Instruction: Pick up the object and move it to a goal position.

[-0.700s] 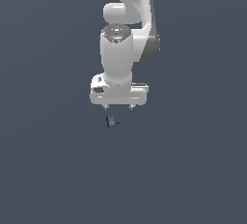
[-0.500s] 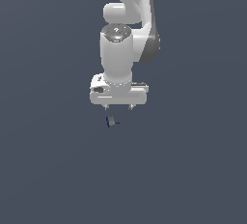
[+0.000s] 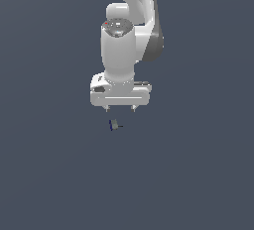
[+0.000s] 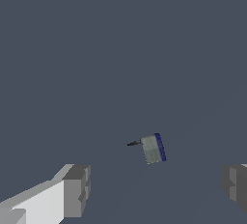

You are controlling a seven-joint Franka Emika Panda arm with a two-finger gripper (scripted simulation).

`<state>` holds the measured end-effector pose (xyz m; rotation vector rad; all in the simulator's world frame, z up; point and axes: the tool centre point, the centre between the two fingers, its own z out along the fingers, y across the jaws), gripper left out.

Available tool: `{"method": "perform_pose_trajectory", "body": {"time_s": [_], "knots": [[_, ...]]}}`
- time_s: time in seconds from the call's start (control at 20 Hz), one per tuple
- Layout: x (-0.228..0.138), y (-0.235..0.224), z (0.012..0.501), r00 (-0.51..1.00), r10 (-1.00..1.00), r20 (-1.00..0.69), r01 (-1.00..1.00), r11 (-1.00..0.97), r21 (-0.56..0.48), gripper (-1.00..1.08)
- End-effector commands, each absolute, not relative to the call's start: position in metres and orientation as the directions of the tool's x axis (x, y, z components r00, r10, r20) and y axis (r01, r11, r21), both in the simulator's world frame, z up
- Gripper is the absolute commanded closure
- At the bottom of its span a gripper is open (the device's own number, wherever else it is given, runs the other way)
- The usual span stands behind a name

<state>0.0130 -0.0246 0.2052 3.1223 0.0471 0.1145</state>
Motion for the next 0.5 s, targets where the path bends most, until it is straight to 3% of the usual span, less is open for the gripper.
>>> {"method": "perform_pose_trajectory", "body": {"time_s": [0.0, 0.45], "knots": [[0.013, -0.024, 0.205, 0.997, 0.030, 0.072, 0.029, -0.999, 0.018, -0.92], [0.011, -0.025, 0.194, 0.996, -0.062, 0.067, -0.062, -0.998, 0.005, -0.92]]}}
